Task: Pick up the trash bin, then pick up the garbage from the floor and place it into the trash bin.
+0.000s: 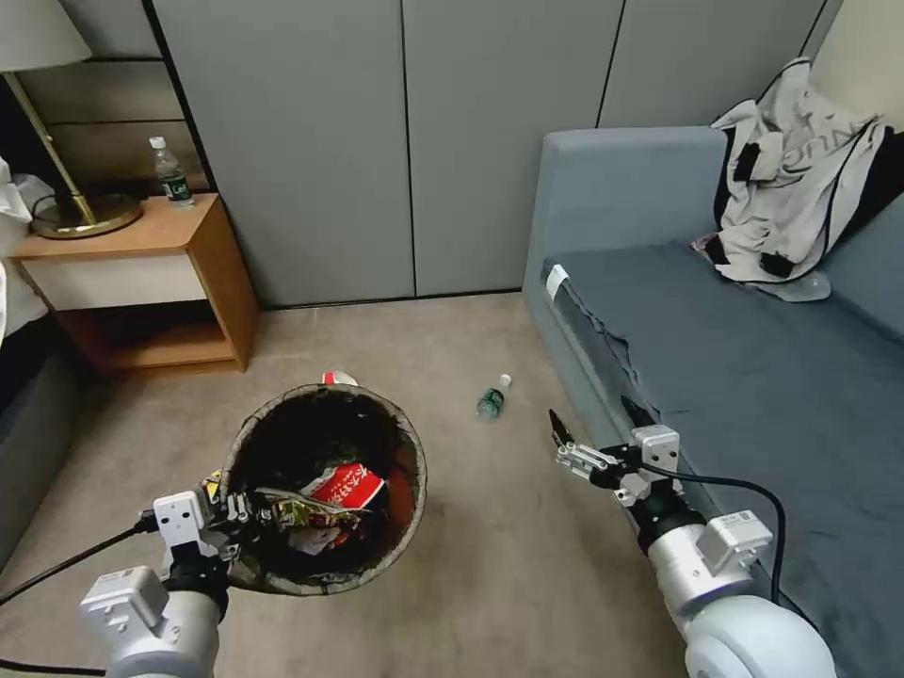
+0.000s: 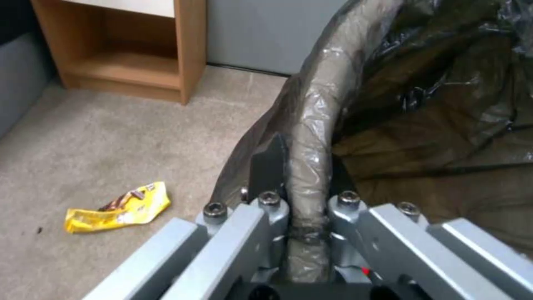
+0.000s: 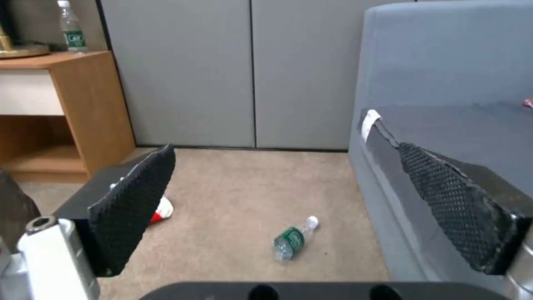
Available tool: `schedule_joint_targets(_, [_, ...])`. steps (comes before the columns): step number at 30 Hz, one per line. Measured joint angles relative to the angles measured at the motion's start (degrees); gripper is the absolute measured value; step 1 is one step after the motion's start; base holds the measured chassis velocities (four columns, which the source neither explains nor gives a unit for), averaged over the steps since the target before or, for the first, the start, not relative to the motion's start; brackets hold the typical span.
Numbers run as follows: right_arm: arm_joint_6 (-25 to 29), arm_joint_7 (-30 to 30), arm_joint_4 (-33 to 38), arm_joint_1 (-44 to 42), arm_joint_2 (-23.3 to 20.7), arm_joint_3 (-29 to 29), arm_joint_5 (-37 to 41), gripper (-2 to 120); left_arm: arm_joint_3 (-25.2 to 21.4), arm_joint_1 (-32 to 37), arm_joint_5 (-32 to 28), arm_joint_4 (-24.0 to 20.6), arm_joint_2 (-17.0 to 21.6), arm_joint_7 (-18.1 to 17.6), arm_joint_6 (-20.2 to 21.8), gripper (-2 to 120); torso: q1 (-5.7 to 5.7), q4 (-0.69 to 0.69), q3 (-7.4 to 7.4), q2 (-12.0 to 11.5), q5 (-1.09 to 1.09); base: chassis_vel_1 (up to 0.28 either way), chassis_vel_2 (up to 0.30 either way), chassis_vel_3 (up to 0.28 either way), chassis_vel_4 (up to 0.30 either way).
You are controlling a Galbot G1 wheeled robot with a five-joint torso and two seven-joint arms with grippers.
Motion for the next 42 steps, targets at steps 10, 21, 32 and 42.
schedule_joint_targets(10, [-0.1, 0.5, -0.2, 0.5, 0.0, -1.0, 0.0, 100, -0.1, 0.0, 0.0, 0.0, -0.1, 0.0, 0.0, 3, 0.0, 0.01, 0.0, 0.0, 0.0, -0.076, 0.076, 0.066, -0.071])
schedule_joint_targets(21, [-0.1, 0.7, -0.3, 0.7, 0.0, -1.2, 0.1, 100, -0.1, 0.0, 0.0, 0.0, -0.1, 0.0, -0.1, 3, 0.0, 0.01, 0.0, 0.0, 0.0, -0.08, 0.09, 0.088, -0.08])
schedule_joint_targets(32, [-0.2, 0.9, -0.5, 1.1, 0.1, -1.5, 0.2, 100, -0.1, 0.0, 0.0, 0.0, -0.2, 0.1, -0.2, 3, 0.0, 0.0, 0.0, 0.0, 0.0, -0.088, 0.083, 0.09, -0.091])
schedule_joint_targets(42, [-0.2, 1.0, -0.9, 1.6, 0.0, -1.7, 0.6, 100, -0.1, 0.2, 0.0, 0.0, -0.2, 0.2, -0.2, 3, 0.0, 0.0, 0.0, 0.0, 0.0, -0.093, 0.096, 0.093, -0.094])
